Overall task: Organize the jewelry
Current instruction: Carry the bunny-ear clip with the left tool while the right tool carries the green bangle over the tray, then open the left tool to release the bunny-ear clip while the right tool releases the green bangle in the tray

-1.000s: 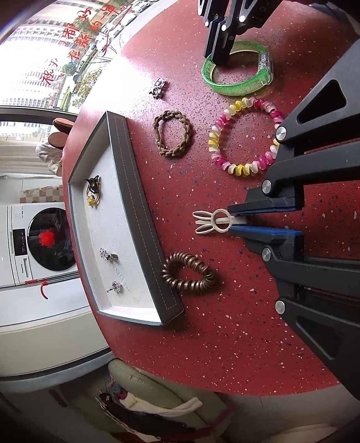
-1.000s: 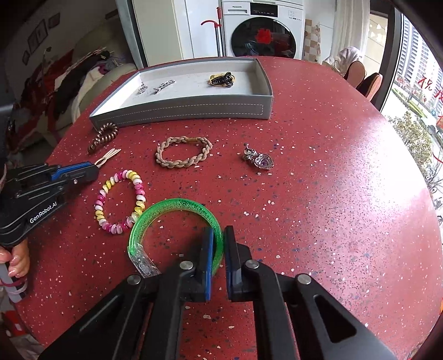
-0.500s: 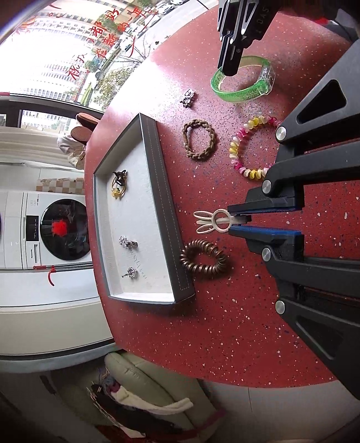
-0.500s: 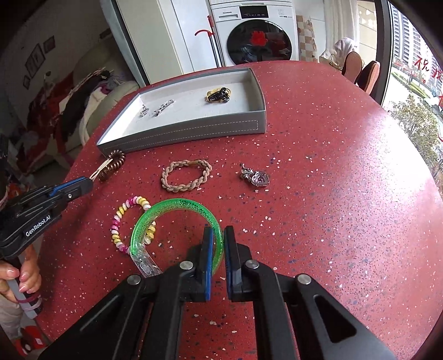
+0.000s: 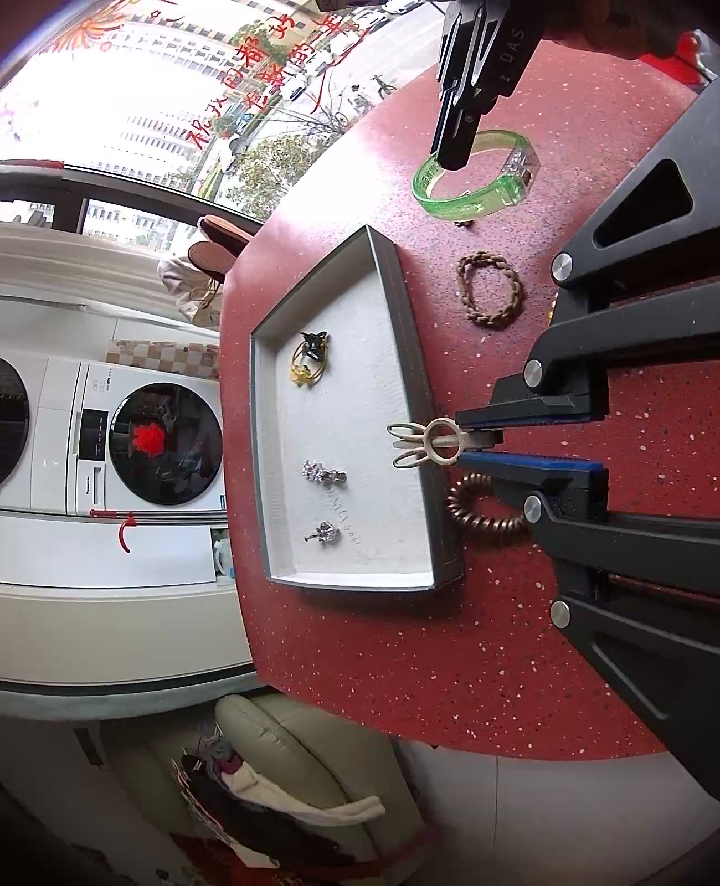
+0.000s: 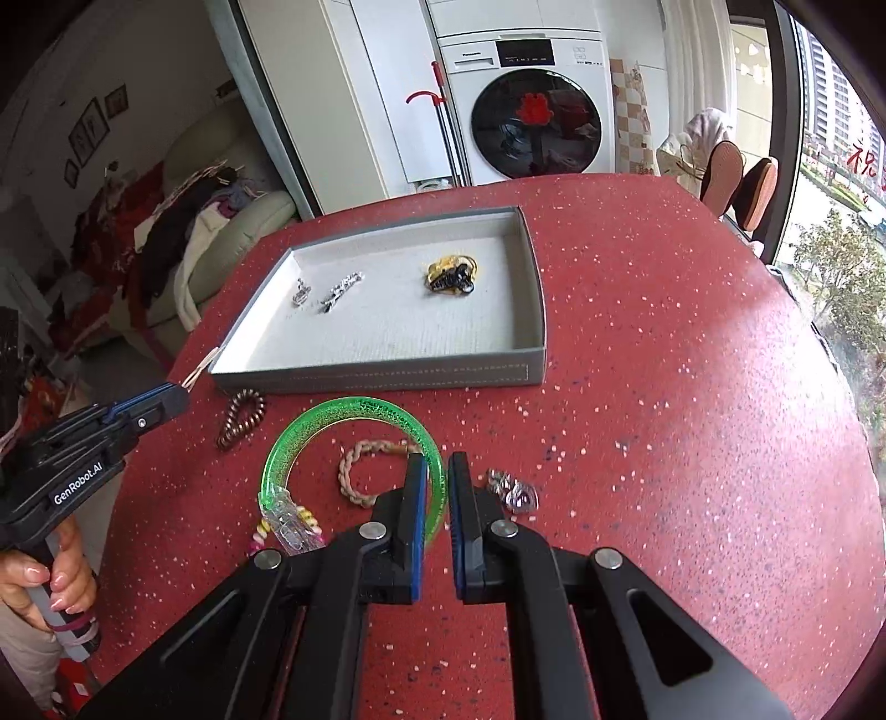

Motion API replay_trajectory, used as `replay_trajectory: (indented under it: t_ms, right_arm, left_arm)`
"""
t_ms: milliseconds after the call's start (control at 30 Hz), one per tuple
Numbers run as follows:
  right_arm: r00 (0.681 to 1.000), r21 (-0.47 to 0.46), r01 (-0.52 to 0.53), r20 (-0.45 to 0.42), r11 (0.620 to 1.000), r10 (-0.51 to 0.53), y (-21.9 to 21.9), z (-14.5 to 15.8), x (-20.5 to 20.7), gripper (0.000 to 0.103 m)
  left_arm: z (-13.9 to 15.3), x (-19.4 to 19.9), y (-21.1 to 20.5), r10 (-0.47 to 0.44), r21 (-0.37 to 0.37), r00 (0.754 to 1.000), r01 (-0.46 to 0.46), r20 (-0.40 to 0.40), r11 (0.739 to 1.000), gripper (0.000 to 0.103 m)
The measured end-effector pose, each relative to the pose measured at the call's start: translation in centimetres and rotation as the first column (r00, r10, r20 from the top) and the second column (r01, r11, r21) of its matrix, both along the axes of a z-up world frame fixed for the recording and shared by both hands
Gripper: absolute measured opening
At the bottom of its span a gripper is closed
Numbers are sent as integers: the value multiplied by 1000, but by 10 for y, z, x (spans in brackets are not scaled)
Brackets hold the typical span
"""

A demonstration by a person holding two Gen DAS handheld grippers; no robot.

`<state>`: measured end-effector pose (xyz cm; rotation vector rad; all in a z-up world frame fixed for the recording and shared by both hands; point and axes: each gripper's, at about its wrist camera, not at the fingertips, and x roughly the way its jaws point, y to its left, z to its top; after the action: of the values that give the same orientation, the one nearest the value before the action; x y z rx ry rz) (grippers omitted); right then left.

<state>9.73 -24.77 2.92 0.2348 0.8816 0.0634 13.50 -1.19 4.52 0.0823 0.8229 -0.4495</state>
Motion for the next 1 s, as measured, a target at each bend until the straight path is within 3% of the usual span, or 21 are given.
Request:
replay_trajectory:
  t_ms: [333,800,1000]
  right_arm:
    - [1000,33,-16,-23,999,17,-6,6,82,8]
    - [984,39,-7,-180,999,14,-10,-48,155,8]
    - [979,6,17,-205,1000,-15,-15,-62,171,8]
  left_arm:
    - [12,61,-17,31,25,999,-31,12,999,27]
    - [-36,141,-38,40,89,987,-26,-157,996,27]
    - [-55,154,-51,38,146,986,-14,-165,989,27]
